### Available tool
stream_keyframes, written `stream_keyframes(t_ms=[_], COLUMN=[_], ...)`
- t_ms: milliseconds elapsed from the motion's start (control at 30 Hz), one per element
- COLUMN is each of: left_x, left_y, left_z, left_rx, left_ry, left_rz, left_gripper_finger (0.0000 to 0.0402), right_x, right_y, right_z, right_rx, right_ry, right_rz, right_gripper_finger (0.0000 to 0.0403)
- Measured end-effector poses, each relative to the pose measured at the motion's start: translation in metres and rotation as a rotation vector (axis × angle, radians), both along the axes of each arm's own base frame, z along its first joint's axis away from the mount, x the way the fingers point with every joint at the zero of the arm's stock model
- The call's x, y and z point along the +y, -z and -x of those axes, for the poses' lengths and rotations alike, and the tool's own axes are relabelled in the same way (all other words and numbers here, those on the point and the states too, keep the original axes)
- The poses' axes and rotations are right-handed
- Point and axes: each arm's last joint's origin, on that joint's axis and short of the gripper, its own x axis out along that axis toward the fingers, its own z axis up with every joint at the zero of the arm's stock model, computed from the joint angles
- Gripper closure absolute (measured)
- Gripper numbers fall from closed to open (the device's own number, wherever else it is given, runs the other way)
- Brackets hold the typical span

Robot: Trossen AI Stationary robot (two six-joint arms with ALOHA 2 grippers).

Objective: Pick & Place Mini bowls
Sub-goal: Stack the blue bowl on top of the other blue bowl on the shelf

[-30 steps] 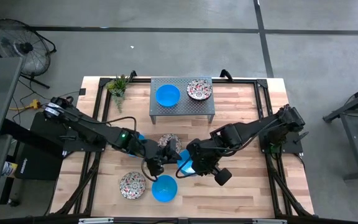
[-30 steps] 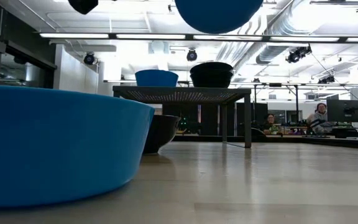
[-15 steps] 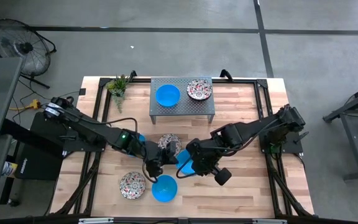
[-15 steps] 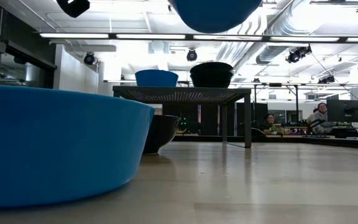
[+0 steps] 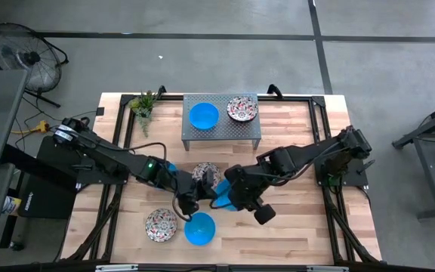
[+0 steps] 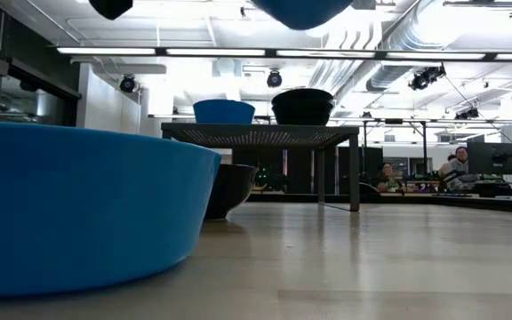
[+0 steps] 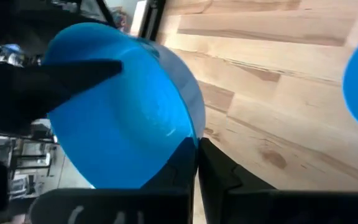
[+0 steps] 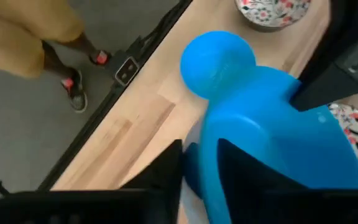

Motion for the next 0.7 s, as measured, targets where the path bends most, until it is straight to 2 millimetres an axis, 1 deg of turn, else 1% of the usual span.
stream_keyframes(t_ms=[167, 300, 567, 633, 700], left_x=[0.001, 0.002, 0.003, 0.004, 0.005], left_y=[-0.001, -0.001, -0.001, 0.0, 0.002], left_z=[0.0, 0.0, 0.0, 0.001, 0.002], left_rx=[-0.005, 0.001, 0.007, 0.014, 0.03], left_ry=[-0.047, -0.091, -0.156, -0.186, -0.221], left_rz=[0.042, 0.07, 0.097, 0.1, 0.099], left_gripper_finger=[0.0401, 0.0401, 0.0401, 0.0401, 0.0401], right_x=[-0.007, -0.012, -0.027, -0.031, -0.036], right_y=[-0.01, -0.026, -0.078, -0.091, -0.103], right_z=[0.003, 0.011, 0.042, 0.055, 0.07], right_rx=[-0.025, -0.098, -0.357, -0.412, -0.45], right_ry=[0.09, 0.18, 0.311, 0.381, 0.502], right_rz=[-0.01, 0.001, -0.033, -0.029, -0.038], right_gripper_finger=[0.0244, 0.0221, 0.0224, 0.0228, 0.0235])
